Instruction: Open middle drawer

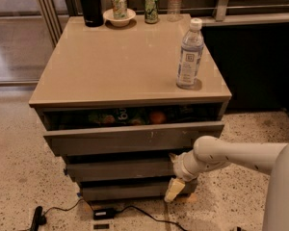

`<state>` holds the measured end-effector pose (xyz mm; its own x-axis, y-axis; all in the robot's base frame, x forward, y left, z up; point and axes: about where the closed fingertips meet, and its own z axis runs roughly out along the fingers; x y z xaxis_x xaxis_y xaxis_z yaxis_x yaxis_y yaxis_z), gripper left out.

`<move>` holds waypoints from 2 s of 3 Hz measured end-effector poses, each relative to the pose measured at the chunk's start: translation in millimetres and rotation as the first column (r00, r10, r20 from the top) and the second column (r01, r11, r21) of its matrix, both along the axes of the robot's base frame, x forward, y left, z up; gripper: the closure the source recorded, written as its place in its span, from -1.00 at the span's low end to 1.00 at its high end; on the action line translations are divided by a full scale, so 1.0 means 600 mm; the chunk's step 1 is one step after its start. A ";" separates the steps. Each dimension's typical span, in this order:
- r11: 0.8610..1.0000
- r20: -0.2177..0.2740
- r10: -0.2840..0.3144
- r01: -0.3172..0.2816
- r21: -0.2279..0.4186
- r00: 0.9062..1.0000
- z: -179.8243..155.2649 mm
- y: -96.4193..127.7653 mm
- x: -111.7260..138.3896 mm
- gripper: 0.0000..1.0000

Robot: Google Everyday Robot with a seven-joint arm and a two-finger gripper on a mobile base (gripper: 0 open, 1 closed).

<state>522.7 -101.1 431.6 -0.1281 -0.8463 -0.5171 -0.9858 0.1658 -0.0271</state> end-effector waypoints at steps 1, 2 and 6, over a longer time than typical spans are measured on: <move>1.000 -0.061 0.005 -0.007 -0.028 0.998 -0.001 -0.002 -0.003 -1.00; 0.998 -0.134 0.009 -0.016 -0.055 0.991 -0.006 -0.003 -0.007 -1.00; 1.000 -0.114 -0.025 0.026 0.005 0.993 0.026 -0.038 -0.071 -1.00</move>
Offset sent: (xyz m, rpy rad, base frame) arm -0.0032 -0.0057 -0.0033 -0.0847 0.1935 0.0127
